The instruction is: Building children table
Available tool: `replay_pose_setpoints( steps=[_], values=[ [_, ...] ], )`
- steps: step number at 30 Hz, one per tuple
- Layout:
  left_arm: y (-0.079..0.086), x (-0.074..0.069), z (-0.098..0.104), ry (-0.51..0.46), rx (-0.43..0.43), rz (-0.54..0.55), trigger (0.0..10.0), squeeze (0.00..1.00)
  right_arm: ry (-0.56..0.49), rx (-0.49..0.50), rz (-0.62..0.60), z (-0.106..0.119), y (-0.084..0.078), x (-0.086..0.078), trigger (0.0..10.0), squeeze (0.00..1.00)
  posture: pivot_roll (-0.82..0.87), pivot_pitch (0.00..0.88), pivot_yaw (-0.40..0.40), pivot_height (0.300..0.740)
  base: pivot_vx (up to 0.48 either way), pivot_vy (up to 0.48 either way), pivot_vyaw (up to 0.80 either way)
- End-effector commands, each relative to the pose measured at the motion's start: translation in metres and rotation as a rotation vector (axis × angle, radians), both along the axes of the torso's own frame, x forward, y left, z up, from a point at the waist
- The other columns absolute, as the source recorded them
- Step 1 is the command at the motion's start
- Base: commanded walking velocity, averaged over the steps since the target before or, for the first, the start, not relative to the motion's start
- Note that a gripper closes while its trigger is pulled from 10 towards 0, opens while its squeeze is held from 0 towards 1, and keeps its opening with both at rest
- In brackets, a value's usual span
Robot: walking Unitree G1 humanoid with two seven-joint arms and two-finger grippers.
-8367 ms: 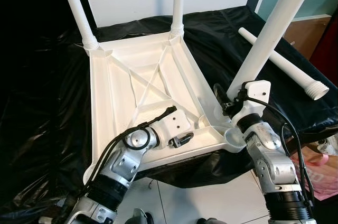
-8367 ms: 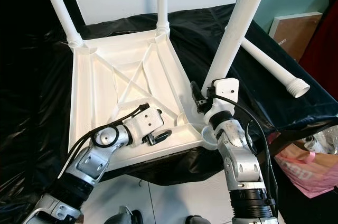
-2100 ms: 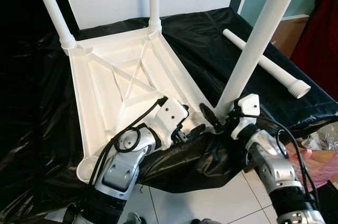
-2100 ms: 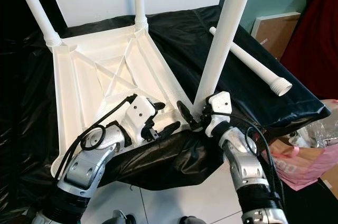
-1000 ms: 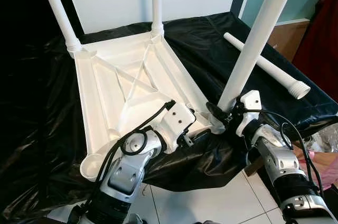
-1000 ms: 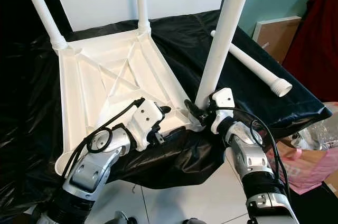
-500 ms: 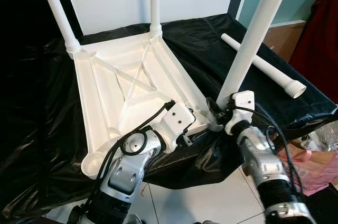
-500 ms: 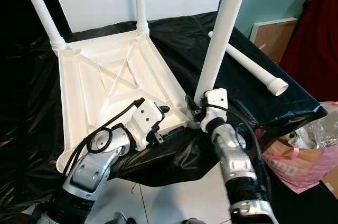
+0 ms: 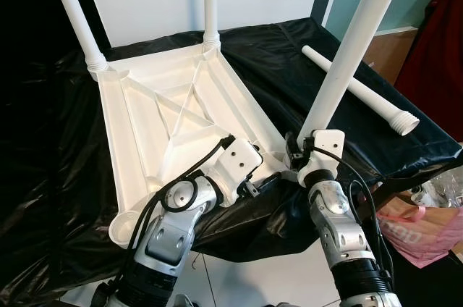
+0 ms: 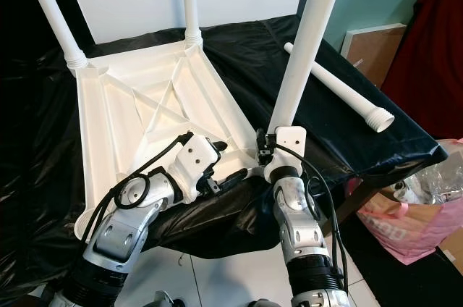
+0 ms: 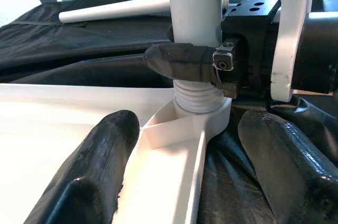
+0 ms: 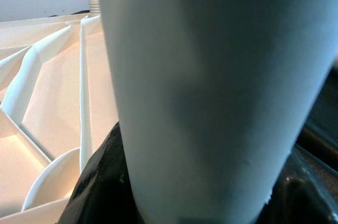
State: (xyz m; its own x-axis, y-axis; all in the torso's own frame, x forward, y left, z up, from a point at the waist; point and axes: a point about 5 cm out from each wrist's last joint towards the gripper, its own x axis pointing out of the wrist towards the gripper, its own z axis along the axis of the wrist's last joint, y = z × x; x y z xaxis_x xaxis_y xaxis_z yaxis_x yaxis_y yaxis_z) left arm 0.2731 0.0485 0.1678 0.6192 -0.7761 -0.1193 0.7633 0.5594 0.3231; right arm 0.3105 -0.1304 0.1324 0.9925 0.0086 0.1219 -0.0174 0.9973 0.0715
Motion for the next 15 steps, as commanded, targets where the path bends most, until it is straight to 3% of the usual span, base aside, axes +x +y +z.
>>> replay_pose_setpoints(
  steps=[1,3,4,5,15],
  values=[
    [0.005,0.005,-0.003,-0.031,-0.017,0.136,10.0,0.0,0.065,0.017,-0.035,-0.013,-0.006,-0.003,10.0,0.0,-0.02,0.086,-0.021,0.74,0.0,0.0,0.0],
    [0.005,0.004,-0.003,-0.032,-0.019,0.135,10.0,0.0,0.038,0.003,-0.022,-0.008,-0.006,-0.004,10.0,0.0,-0.02,0.088,-0.019,0.74,0.0,0.0,0.0],
    [0.005,0.004,-0.004,-0.03,-0.017,0.133,10.0,0.0,0.027,-0.004,-0.007,-0.006,-0.007,-0.004,10.0,0.58,-0.02,0.089,-0.02,0.74,0.0,0.0,0.0],
    [0.004,0.003,-0.004,-0.026,-0.02,0.129,10.0,0.0,0.015,-0.002,0.005,-0.004,-0.009,-0.003,10.0,1.0,-0.02,0.087,-0.02,0.74,0.0,0.0,0.0],
    [0.003,0.001,-0.005,-0.022,-0.021,0.107,10.0,0.0,-0.048,-0.035,0.141,0.008,-0.023,-0.002,10.0,1.0,-0.02,0.086,-0.02,0.74,0.0,0.0,0.0]
  ],
)
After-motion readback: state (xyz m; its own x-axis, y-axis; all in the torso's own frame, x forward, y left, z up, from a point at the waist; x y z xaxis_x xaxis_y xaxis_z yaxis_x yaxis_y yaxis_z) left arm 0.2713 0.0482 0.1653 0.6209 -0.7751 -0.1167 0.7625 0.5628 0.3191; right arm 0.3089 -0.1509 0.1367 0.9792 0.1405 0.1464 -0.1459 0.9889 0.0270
